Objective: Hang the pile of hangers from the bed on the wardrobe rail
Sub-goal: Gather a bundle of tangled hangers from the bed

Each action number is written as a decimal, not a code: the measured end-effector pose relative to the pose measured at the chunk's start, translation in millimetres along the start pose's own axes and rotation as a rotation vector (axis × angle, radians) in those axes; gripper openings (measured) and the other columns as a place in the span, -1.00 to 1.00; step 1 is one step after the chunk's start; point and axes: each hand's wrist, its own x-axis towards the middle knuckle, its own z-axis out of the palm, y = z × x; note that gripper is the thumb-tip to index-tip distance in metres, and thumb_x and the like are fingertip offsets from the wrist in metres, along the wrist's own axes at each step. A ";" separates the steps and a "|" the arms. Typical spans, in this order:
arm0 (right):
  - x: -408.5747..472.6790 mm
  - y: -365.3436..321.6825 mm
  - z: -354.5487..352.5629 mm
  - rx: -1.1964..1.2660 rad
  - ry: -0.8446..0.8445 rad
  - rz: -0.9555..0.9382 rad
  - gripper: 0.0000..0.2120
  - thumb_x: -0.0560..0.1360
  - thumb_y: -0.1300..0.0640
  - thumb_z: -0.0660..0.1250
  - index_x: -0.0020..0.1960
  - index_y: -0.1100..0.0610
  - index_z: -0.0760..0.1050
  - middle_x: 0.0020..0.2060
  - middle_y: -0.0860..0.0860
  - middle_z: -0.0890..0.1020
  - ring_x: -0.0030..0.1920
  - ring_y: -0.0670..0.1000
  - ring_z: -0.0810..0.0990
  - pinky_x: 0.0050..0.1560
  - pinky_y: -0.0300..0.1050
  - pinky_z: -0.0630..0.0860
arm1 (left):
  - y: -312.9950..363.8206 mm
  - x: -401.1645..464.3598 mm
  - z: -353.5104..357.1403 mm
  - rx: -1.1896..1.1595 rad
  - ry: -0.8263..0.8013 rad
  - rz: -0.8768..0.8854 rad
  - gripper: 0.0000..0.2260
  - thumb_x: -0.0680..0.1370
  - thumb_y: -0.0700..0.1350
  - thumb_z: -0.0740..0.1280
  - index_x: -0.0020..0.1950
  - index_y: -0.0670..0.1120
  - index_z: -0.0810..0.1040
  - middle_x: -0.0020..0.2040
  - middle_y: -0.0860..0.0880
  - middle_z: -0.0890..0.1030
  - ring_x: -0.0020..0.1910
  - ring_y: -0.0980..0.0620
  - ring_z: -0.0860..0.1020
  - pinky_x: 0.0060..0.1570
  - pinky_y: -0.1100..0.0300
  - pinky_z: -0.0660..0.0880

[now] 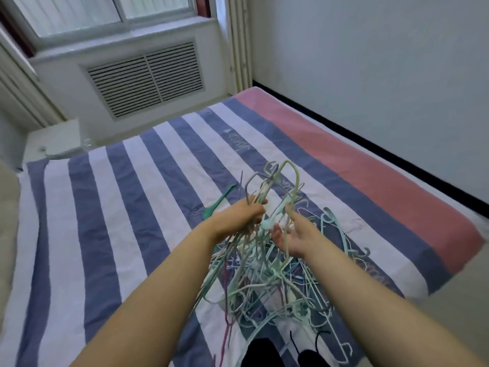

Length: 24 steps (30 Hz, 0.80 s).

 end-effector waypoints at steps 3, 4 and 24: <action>4.8 8.2 -17.9 0.113 -0.019 0.055 -0.59 0.49 -0.12 0.36 0.01 0.23 0.39 -0.37 0.07 0.48 -0.58 -0.02 0.45 -0.55 -0.31 0.43 | -9.0 -10.2 9.3 0.060 0.078 0.049 -0.75 0.57 -0.19 0.26 0.24 -0.06 0.48 -0.36 0.01 0.39 -0.45 0.09 0.32 -0.43 0.25 0.28; 3.7 11.5 -21.6 0.107 -0.044 0.056 -0.64 0.51 -0.10 0.33 -0.09 0.22 0.41 -0.42 0.04 0.46 -0.58 -0.04 0.42 -0.53 -0.32 0.39 | -12.3 -14.2 11.4 0.071 0.092 0.059 -0.77 0.59 -0.18 0.26 0.25 -0.08 0.48 -0.36 0.00 0.40 -0.45 0.09 0.33 -0.43 0.25 0.29; -55.4 75.3 -99.3 -0.258 0.088 -0.171 -0.67 0.56 -0.18 0.18 -0.05 0.10 0.40 -0.17 0.08 0.54 -0.24 0.05 0.54 -0.31 -0.17 0.44 | -63.8 -74.9 -10.3 -0.047 0.619 0.141 -0.74 0.53 -0.01 0.37 -0.30 -0.07 0.45 -0.49 -0.06 0.39 -0.50 -0.04 0.36 -0.33 0.13 0.34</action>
